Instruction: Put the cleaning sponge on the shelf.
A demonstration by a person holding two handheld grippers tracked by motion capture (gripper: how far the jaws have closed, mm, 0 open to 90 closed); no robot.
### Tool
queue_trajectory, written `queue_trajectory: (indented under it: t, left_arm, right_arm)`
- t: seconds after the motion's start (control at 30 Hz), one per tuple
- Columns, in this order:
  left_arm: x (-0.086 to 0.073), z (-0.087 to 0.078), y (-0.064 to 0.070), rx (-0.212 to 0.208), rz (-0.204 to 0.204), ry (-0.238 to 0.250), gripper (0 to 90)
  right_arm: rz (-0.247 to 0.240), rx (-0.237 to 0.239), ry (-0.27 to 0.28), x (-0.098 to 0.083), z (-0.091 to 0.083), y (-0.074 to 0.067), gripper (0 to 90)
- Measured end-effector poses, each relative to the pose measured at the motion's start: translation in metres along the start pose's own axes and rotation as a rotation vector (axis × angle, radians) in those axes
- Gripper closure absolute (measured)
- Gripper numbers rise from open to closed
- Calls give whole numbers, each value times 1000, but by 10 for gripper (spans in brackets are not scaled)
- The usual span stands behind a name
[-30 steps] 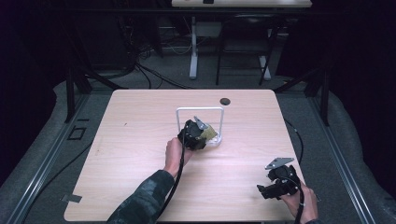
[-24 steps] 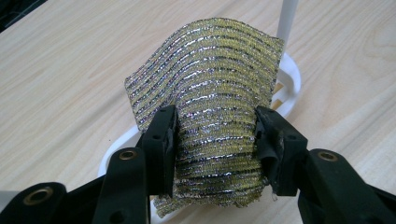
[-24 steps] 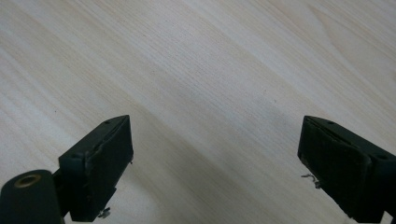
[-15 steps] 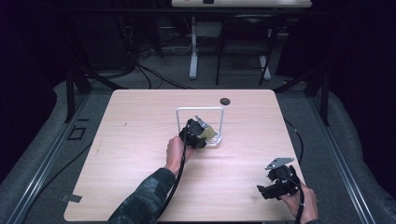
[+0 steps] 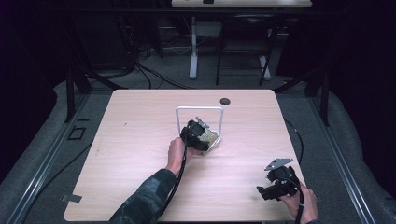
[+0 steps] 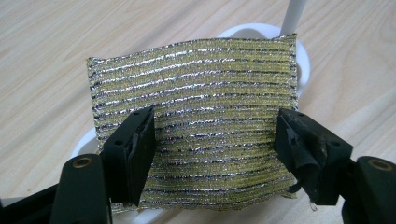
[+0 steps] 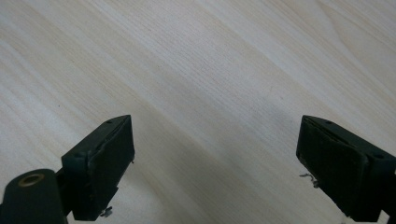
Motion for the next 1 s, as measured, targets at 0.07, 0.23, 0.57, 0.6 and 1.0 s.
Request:
queue_trajectory:
  t: [0.07,0.23,0.57,0.6,1.0]
  left_arm:
    - [0,-2,-1,-1,-3,7,264]
    - [1,-7,-2,-6,-8,12,207]
    - [2,-36,2,-51,32,36,146]
    - [2,-36,2,-51,32,36,144]
    - [-20,-89,-6,-81,71,37,63]
  right_arm:
    - [-3,0,-1,0,0,0,110]
    - [-3,-1,-3,0,0,0,110]
    - [0,0,-2,0,0,0,110]
    - [0,0,-2,0,0,0,110]
    - [-2,-3,0,0,0,-1,114]
Point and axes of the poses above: each handheld gripper's, and its own axes: z roughly forward along the jaws, x roughly out of its top, y roughly to its right, the point moved 5 cm from there along z, roughly forward along the jaws, and after that the axes turned 7 degrees about x, right-handed, at the moved point
